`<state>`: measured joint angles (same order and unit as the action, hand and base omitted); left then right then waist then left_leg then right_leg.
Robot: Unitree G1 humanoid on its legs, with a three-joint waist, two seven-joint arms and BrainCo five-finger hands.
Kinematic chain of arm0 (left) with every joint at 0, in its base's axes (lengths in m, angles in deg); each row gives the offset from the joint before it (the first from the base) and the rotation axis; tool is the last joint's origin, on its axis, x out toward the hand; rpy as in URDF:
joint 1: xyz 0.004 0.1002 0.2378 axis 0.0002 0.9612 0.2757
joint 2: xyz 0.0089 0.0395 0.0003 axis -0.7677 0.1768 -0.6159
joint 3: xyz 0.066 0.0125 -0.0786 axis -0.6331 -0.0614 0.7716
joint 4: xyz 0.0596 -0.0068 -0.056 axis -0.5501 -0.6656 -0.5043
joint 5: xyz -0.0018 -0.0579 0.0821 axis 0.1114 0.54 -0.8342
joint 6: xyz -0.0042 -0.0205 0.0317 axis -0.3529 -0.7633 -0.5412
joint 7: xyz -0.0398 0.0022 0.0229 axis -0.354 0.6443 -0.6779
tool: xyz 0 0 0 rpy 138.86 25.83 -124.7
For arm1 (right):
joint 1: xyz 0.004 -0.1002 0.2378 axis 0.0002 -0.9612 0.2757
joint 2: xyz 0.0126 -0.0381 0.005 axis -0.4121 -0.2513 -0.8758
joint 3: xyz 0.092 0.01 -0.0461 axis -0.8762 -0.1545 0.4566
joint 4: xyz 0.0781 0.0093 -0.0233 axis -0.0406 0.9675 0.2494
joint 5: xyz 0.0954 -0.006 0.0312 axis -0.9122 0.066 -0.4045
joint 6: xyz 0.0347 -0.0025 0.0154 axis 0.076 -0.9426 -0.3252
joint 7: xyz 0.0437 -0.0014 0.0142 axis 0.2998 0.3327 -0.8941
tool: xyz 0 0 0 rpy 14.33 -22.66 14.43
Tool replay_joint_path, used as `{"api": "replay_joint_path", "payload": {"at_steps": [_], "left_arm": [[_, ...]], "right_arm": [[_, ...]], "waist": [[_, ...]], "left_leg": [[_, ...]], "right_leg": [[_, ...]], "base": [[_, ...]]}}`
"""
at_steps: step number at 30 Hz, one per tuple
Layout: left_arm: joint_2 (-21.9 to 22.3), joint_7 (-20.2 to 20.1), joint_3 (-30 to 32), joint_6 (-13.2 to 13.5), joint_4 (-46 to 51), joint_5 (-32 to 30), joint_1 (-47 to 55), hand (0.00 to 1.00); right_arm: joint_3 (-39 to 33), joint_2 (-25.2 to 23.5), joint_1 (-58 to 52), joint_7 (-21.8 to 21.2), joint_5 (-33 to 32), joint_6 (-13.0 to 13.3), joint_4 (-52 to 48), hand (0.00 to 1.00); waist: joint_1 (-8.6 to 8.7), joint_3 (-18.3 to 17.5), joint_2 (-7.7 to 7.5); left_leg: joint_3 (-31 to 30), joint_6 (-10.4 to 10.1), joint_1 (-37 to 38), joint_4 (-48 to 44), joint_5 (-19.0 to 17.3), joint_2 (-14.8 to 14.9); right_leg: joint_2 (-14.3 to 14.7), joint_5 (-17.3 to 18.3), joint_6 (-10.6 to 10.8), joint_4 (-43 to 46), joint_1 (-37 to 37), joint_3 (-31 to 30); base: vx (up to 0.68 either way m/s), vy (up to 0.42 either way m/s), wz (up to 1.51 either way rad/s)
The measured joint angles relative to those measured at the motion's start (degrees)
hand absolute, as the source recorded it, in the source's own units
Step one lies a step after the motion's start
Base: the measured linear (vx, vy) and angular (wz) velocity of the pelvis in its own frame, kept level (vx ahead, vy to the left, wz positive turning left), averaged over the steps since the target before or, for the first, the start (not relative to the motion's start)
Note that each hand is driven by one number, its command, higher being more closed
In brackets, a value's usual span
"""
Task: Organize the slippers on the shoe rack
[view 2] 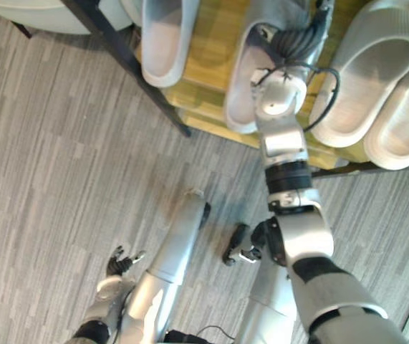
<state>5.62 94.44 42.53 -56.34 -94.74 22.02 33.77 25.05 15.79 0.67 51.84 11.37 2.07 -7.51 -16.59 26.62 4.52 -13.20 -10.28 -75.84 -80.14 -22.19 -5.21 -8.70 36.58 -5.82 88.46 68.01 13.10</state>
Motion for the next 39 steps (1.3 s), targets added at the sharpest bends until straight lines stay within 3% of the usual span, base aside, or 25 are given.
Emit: {"api": "replay_joint_path", "payload": {"at_steps": [6,18,31,39], "left_arm": [[-0.02,-1.05,-0.04,-0.03,0.12,0.01,0.0,0.0],[-0.2,-1.1,0.01,-0.05,0.16,0.81,0.2,0.0],[-0.58,-1.01,0.11,-0.05,0.41,2.82,0.24,0.0],[-1.16,-0.9,1.11,-0.05,0.64,3.39,0.35,0.0]], "right_arm": [[1.95,-0.02,-3.49,-0.64,0.64,0.34,-6.07,0.0],[4.34,0.32,-6.93,-4.58,5.05,0.28,-8.68,0.0],[8.77,0.21,-5.83,-7.89,9.51,-0.59,-0.9,0.0],[10.63,-0.03,-5.08,-8.32,11.69,-0.97,1.93,0.0]], "waist": [[0.28,0.0,-0.02],[1.13,-0.36,-0.44],[2.0,-0.6,-1.35],[3.06,-0.24,-2.8]], "left_leg": [[0.27,-0.01,0.98,0.53,0.0,0.51],[0.79,-0.37,2.99,3.16,0.19,1.76],[0.89,-0.34,4.36,4.53,0.19,2.12],[0.93,-0.32,4.31,4.98,0.19,2.2]], "right_leg": [[0.48,-0.13,-0.15,-0.73,-0.76,-0.24],[1.5,-0.79,-0.63,-3.48,-2.25,-0.57],[1.74,-1.0,0.29,-5.15,-3.57,-0.6],[1.83,-1.16,0.39,-5.8,-3.57,-0.63]], "base": [[0.0,-0.001,-0.03],[0.01,-0.016,-0.03],[0.0,0.002,-0.01],[0.0,0.0,0.0]]}}
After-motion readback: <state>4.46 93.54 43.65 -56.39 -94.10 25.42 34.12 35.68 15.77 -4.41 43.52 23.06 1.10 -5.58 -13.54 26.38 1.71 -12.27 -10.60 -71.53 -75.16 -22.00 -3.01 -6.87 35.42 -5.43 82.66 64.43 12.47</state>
